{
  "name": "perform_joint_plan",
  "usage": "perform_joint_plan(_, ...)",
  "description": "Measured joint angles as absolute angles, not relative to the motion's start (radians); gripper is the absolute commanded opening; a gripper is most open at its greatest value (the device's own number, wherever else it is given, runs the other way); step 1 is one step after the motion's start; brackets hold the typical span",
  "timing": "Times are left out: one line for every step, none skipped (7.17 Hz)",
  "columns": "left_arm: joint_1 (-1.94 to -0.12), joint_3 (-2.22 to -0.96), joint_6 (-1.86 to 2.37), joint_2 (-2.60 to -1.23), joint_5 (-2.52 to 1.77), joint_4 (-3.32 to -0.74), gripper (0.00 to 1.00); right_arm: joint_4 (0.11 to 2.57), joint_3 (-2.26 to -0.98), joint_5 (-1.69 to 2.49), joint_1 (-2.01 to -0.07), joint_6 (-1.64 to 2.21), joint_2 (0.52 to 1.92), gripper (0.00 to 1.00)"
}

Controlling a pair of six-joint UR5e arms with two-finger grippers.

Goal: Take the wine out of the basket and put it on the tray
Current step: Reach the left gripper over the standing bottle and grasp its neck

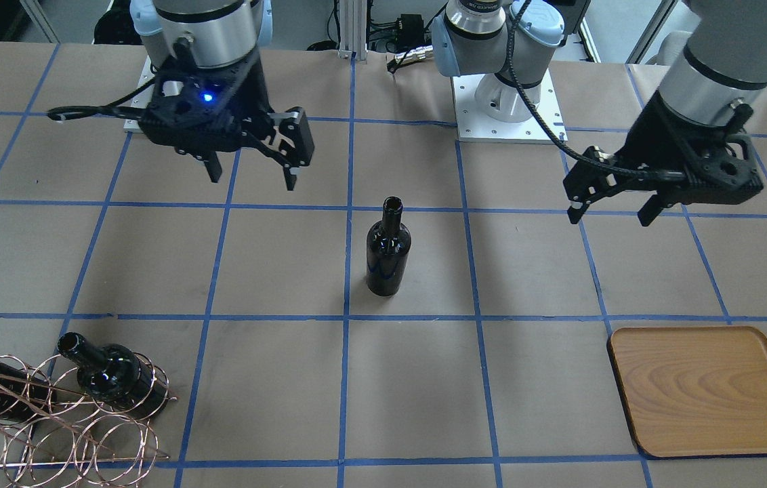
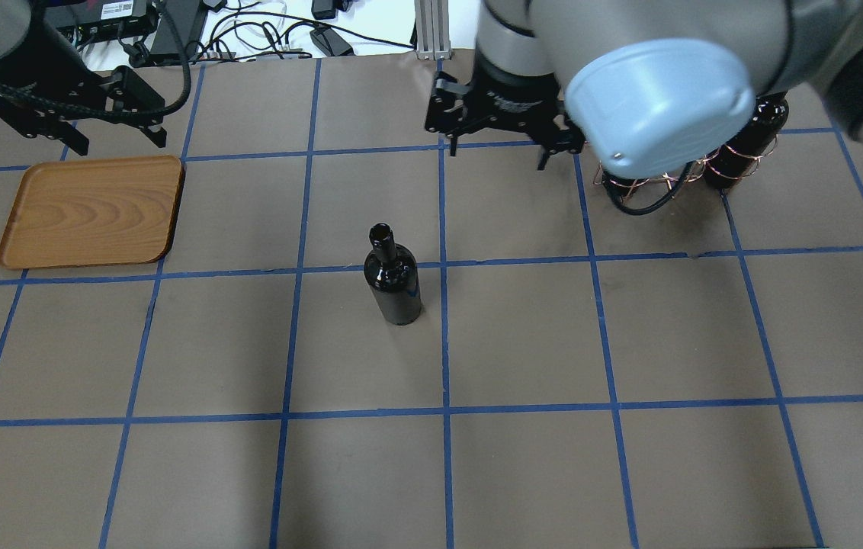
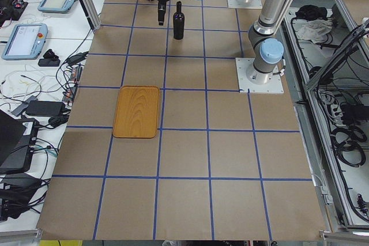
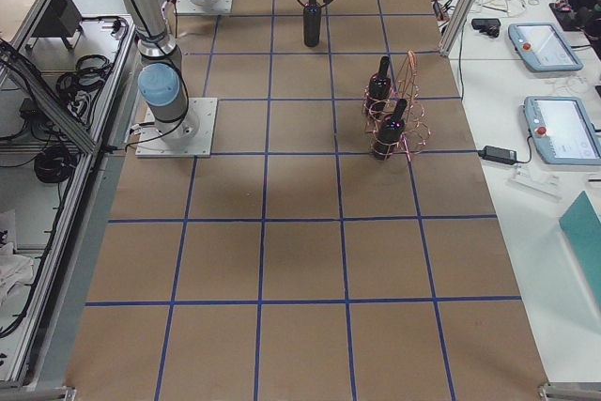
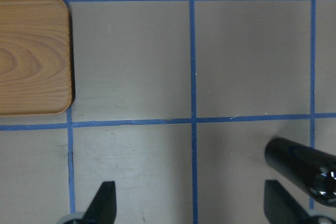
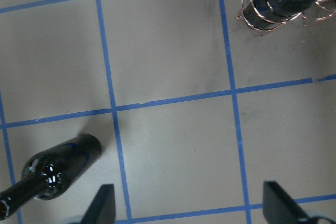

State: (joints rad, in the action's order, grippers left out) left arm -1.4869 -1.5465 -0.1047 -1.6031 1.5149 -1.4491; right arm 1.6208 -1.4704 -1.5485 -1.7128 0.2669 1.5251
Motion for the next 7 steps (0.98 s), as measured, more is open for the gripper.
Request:
perform_joint_plan(-1.564, -1.546, -0.039, -1.603, 1.516, -1.448, 1.00, 1.600, -1.471, -1.551, -1.671, 0.196, 1.541, 1.00)
perform_joint_plan(-1.644, -1.547, 0.031, -1.605, 1.516, -1.448, 1.00, 1.597, -1.471, -1.553, -1.648, 0.140, 1.550, 1.00)
perform_joint_plan(-1.725, -1.549, 0.079, -1.610, 1.517, -1.448, 1.00, 1.612, -1.473, -1.554, -1.635, 0.098, 1.557, 1.00)
perform_joint_plan(-1.794, -1.560, 0.120, -1.616, 1.517, -1.444, 1.00, 1.639, -1.476, -1.555, -1.627, 0.078, 1.563, 1.00)
perform_joint_plan(-1.851, -1.589, 0.167, -1.620, 1.516, -1.423, 1.00, 1.659, -1.481, -1.553, -1.622, 0.067, 1.565, 1.00)
perform_joint_plan(-1.883, -1.628, 0.192, -1.623, 1.513, -1.383, 1.00, 1.666, -1.482, -1.550, -1.618, 0.061, 1.567, 1.00)
perform_joint_plan(-1.897, -1.665, 0.198, -1.627, 1.512, -1.344, 1.00, 1.664, -1.483, -1.549, -1.617, 0.058, 1.567, 1.00)
